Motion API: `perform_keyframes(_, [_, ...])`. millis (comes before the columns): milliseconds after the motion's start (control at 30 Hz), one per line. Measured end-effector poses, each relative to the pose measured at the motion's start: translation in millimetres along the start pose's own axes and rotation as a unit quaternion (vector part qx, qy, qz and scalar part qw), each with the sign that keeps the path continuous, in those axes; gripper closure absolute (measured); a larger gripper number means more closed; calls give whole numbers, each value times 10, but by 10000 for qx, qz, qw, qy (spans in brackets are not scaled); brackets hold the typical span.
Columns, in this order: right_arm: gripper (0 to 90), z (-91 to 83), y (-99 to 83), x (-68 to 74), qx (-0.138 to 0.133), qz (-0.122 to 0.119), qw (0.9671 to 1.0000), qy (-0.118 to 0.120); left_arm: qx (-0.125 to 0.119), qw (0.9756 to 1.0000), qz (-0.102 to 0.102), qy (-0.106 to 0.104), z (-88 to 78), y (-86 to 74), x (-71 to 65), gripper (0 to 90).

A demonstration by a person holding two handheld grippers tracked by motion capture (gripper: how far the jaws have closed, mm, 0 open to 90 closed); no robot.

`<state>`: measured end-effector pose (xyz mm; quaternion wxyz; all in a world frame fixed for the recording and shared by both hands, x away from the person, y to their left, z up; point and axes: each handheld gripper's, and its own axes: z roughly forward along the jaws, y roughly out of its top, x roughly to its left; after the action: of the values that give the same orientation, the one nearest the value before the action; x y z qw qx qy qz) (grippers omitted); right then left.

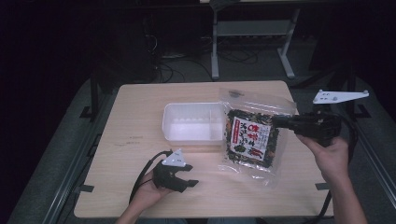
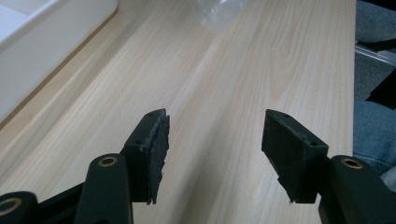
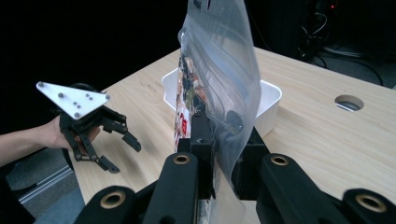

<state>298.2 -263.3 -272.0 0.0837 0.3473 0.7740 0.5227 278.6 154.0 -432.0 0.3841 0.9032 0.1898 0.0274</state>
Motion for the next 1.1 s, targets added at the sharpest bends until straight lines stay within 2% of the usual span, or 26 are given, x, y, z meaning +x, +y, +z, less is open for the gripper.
perform_keyframes(333, [806,106,131,72,-118,-36,9998,-132,98,9999,-36,119,-110,-144,13,362])
perform_keyframes(533, [806,204,256,122,-200,-89,9995,-209,154,9997,-137,127,-160,-221,15,333])
perform_keyframes(733, [806,358,413,213,-230,-268,9989,-295,141,9996,-187,169,-218,-291,38,321])
perform_keyframes(833, [806,488,523,266,-208,-389,9985,-322,109,9995,-214,196,-245,-311,45,318])
perform_keyframes(1100, [806,716,688,327,-235,-532,9976,-367,42,9993,-285,233,-290,-357,75,308])
